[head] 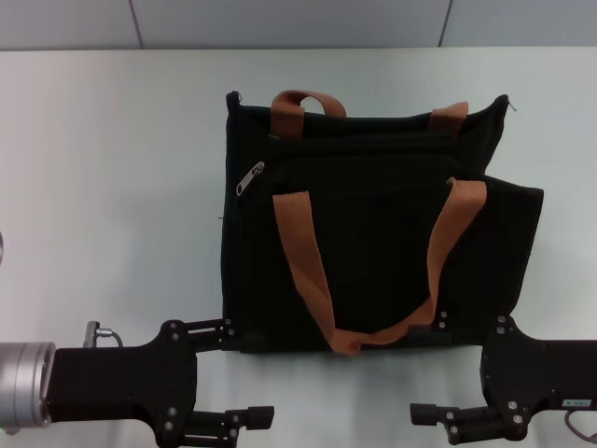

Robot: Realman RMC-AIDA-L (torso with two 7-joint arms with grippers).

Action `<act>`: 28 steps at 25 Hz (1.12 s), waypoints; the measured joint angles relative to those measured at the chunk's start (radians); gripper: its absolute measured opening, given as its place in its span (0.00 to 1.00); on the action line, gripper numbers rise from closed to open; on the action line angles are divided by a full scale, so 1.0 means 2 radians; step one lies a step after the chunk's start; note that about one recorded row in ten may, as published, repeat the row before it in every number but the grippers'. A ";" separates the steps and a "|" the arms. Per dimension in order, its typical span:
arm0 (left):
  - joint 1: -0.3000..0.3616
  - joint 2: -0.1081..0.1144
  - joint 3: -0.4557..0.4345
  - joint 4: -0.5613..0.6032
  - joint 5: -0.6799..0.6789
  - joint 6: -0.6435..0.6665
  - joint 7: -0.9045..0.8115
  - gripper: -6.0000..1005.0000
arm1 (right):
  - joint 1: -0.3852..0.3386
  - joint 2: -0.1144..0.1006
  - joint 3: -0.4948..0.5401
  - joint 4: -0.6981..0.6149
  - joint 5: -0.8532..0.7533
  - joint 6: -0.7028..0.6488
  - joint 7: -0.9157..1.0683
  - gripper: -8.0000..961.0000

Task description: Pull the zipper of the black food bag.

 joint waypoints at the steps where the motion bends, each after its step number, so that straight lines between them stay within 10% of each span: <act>1: 0.000 0.000 0.000 0.000 0.000 0.000 0.000 0.78 | 0.000 0.000 0.000 0.000 0.000 0.000 0.000 0.85; 17: 0.003 0.001 -0.011 0.000 -0.002 0.009 0.000 0.73 | 0.001 0.000 0.002 0.000 0.003 0.002 -0.003 0.85; 28: 0.023 0.026 -0.211 0.010 -0.001 0.055 0.002 0.70 | -0.002 -0.002 0.016 0.000 0.004 0.002 -0.001 0.85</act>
